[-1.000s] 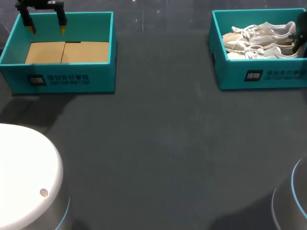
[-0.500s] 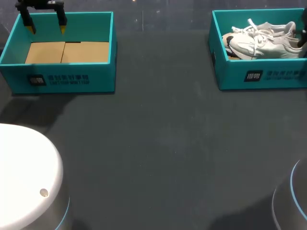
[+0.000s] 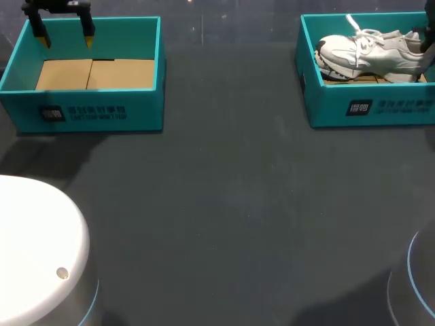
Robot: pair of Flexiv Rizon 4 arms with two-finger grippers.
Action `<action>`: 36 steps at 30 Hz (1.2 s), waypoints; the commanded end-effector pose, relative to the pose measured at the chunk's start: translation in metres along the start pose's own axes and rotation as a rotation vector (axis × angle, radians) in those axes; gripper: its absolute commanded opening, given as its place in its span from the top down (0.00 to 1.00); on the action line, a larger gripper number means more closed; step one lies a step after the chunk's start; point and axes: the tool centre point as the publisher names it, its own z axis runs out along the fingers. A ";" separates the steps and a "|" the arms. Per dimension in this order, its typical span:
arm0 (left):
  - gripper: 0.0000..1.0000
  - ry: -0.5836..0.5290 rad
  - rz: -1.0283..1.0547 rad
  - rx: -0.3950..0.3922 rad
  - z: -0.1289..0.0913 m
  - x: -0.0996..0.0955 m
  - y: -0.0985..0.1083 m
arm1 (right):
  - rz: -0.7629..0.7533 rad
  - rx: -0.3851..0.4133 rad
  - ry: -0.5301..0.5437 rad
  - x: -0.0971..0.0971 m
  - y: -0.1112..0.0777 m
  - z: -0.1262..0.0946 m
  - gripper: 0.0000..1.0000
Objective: Take the shoe out of the shoebox, open the shoe tongue, remove and reinsert the insole, then place the shoe into the shoebox
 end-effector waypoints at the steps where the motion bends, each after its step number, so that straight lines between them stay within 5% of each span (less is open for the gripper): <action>1: 0.00 -0.001 0.000 -0.001 0.000 0.000 0.000 | 0.000 -0.018 -0.025 0.007 -0.003 -0.024 1.00; 18: 0.00 -0.001 0.000 -0.001 0.000 0.000 0.000 | 0.036 -0.055 -0.102 0.008 -0.004 -0.096 1.00; 31: 0.00 -0.001 0.000 -0.001 0.000 0.000 0.000 | 0.036 -0.055 -0.102 0.008 -0.004 -0.096 1.00; 36: 0.00 -0.001 0.000 -0.001 0.000 0.000 0.000 | 0.081 -0.099 -0.140 0.006 -0.012 -0.127 1.00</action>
